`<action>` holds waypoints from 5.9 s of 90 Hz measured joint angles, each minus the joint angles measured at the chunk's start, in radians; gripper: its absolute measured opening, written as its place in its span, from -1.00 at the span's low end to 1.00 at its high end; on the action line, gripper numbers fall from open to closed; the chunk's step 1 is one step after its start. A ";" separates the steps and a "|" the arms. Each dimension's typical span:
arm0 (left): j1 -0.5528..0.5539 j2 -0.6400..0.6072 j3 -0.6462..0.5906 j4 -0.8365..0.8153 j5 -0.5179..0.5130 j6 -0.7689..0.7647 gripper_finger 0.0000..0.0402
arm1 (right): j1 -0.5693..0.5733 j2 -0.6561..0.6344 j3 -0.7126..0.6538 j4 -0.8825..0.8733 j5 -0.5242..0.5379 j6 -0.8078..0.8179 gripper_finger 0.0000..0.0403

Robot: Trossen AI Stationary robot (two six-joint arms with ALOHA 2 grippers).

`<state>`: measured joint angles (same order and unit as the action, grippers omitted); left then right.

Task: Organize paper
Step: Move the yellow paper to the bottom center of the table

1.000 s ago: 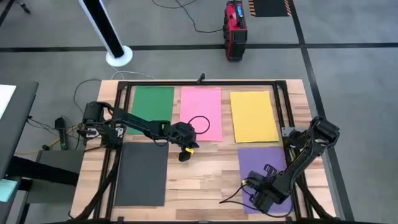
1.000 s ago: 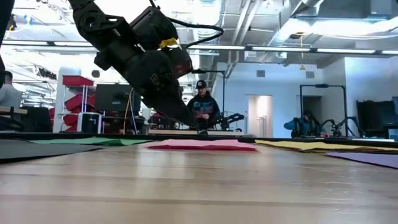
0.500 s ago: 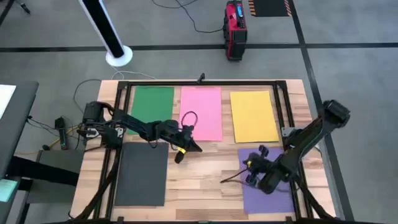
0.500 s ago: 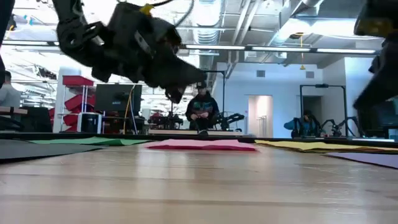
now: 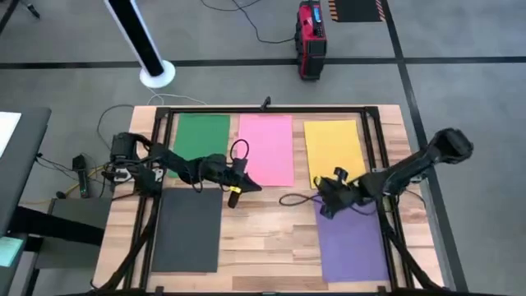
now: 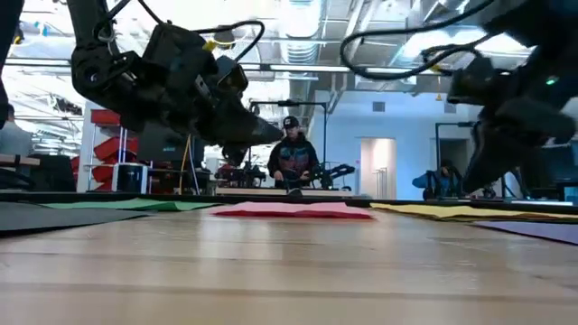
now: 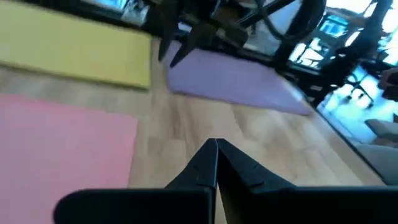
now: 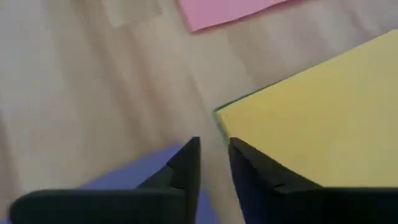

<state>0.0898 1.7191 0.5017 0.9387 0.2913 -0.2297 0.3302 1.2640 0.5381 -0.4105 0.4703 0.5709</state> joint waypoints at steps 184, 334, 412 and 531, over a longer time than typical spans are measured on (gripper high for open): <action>0.001 0.000 0.000 -0.138 -0.016 0.093 -1.00 | -0.143 0.267 0.128 -0.090 -0.036 -0.230 -0.77; 0.080 -0.001 0.000 0.120 -0.040 -0.085 -1.00 | 0.038 0.537 0.488 -0.161 -0.025 0.071 -1.00; 0.072 -0.001 0.001 -0.147 0.056 0.057 -1.00 | 0.203 0.590 0.546 0.051 -0.118 0.409 -1.00; -0.122 0.167 0.233 -0.512 -0.451 0.497 -1.00 | 0.196 0.690 0.591 0.153 -0.166 0.377 -1.00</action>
<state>-0.0321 1.8860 0.7344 0.4267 -0.1597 0.2672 0.5260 1.9543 1.1291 -0.2570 0.3038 0.9480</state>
